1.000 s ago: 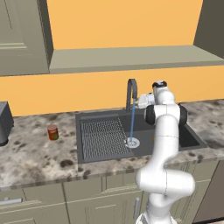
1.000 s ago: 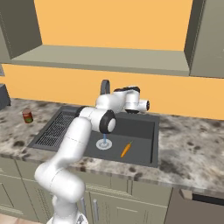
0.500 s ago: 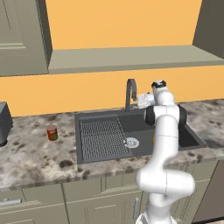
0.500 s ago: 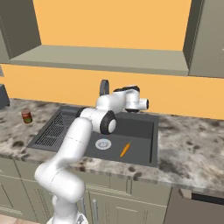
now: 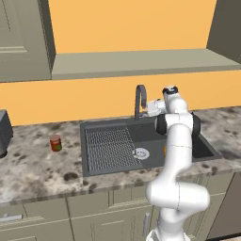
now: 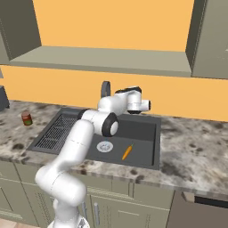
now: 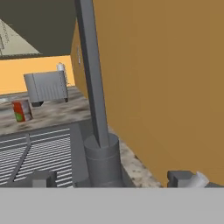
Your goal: Turn on the sink faucet. Then move the carrot from the counter to the sink. Turn off the sink. Move the vegetable from the sink to the pot next to the stove. Finally move the pot to the rear left burner.
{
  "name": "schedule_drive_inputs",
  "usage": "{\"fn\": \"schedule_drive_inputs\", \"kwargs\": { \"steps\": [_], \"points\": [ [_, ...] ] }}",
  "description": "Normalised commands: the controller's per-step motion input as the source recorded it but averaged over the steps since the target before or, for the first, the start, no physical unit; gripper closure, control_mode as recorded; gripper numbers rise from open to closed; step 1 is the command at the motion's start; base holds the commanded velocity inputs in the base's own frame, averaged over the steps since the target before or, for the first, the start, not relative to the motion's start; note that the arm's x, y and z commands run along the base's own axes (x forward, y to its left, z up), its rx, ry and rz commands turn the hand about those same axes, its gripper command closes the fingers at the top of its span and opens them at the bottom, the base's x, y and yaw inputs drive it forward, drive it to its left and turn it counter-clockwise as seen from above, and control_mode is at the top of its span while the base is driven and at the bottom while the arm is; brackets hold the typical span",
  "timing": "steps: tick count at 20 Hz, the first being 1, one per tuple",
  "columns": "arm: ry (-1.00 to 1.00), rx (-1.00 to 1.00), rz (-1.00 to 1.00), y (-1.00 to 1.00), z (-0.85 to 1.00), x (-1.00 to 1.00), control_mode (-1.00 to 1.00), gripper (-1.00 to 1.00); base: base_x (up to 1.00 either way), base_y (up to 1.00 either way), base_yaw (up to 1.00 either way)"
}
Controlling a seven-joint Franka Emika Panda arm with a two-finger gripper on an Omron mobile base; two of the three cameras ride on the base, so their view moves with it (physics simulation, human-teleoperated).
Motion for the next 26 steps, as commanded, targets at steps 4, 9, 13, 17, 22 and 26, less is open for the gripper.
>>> {"fn": "schedule_drive_inputs", "kwargs": {
  "steps": [4,9,13,17,22,26],
  "points": [
    [-0.04,0.0,0.0,-0.08,0.0,-0.04,-1.0,-1.0,0.0,0.0,0.0],
    [0.0,0.02,-0.02,-0.22,0.0,-0.01,-1.0,-1.0,0.0,0.0,0.0],
    [0.0,0.03,-0.02,-0.27,0.0,0.0,-1.0,-1.0,0.0,0.0,0.0],
    [-0.01,0.02,-0.03,-0.27,0.0,0.0,-1.0,-1.0,0.0,0.0,0.0],
    [-0.03,0.02,-0.02,-0.17,0.0,-0.14,-1.0,-1.0,0.0,0.0,0.0],
    [-0.14,0.0,0.0,0.0,0.0,-0.7,-1.0,-1.0,0.0,0.0,0.0]
  ]
}}
